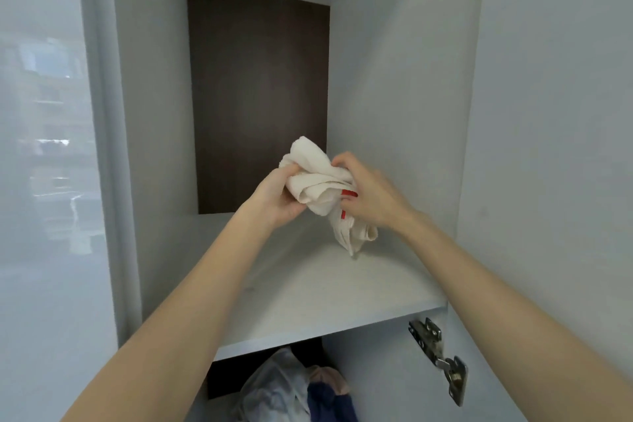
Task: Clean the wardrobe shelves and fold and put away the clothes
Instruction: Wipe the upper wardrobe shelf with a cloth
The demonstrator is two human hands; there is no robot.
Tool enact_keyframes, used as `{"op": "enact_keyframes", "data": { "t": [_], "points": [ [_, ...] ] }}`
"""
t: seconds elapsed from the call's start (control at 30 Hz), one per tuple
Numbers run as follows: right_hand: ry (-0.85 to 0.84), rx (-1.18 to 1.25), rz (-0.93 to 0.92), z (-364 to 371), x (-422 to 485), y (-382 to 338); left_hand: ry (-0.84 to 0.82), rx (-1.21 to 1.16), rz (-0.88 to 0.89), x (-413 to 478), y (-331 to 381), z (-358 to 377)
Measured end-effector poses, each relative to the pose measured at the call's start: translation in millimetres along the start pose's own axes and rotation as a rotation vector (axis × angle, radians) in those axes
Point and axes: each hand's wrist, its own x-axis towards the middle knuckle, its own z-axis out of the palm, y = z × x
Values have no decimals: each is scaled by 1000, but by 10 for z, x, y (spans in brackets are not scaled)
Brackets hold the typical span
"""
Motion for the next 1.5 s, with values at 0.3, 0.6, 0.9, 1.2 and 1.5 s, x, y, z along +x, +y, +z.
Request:
{"op": "enact_keyframes", "data": {
  "t": [0.3, 0.6, 0.9, 1.2, 1.5],
  "points": [
    [131, -213, 38, 427, 784, 415, 187, 1464, 110, 461, -201, -750],
    [-155, -441, 3, 1490, 1647, 908, 77, 2128, -84, 772, -346, -953],
    [-546, -332, 174, 2083, 1949, 1312, 35, 2080, -34, 893, -290, -1103],
    [-653, -138, 162, 2000, 1861, 1229, 47, 2150, -192, 806, -289, -1032],
    [-705, -18, 220, 1393, 1130, 921, 119, 2193, 80, 365, -189, -754]
  ]
}}
